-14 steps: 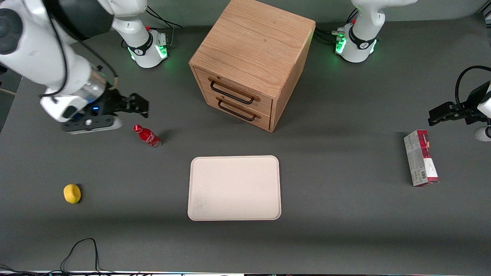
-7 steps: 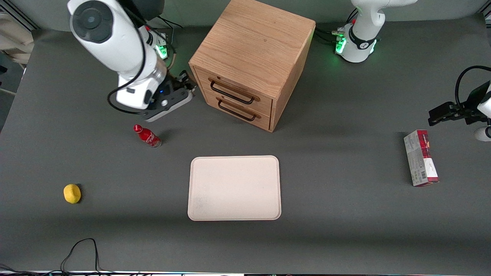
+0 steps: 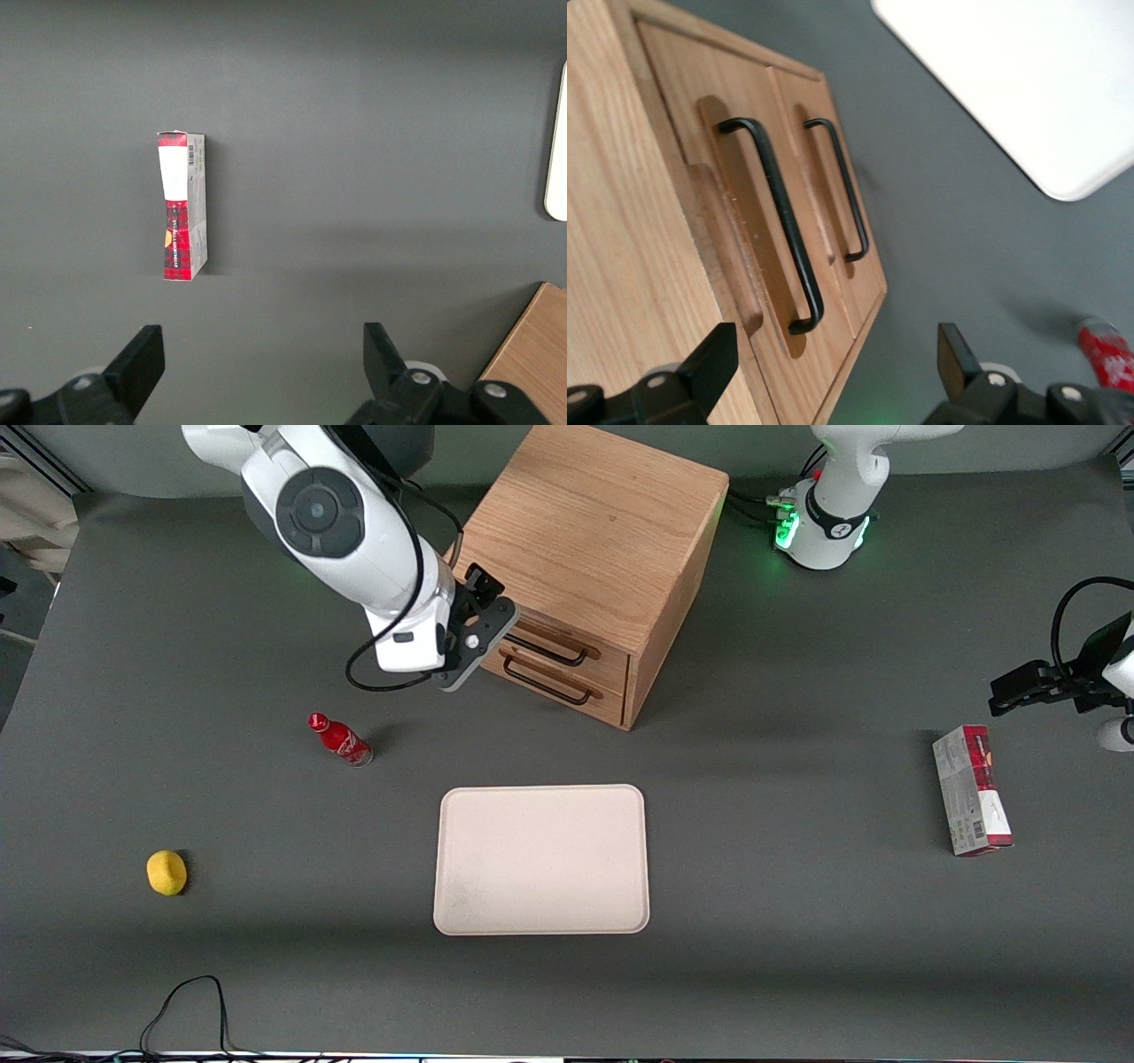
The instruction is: Open upper drawer
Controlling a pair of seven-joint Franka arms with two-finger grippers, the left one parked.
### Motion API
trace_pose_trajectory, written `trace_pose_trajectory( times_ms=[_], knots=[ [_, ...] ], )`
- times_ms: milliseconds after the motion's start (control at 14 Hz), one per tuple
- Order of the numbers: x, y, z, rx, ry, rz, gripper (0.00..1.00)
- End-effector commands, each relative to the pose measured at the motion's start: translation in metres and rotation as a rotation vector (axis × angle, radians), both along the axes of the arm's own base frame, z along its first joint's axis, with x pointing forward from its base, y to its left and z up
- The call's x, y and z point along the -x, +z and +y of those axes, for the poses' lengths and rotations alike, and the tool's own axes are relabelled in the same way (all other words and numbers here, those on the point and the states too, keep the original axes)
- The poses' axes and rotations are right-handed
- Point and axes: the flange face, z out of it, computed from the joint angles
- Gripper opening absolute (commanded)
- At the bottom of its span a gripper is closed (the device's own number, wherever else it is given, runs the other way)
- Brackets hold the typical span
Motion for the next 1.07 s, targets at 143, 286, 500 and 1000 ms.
trace_pose_trajectory(
  times_ms=[143, 286, 500, 1000],
  knots=[
    [-0.012, -0.033, 0.003, -0.081, 0.116, 0.082, 1.00],
    [-0.015, -0.045, 0.004, -0.088, 0.128, 0.101, 1.00],
    [-0.018, -0.062, 0.005, -0.092, 0.133, 0.126, 1.00],
    [-0.016, -0.094, 0.015, -0.107, 0.128, 0.120, 1.00]
  ],
)
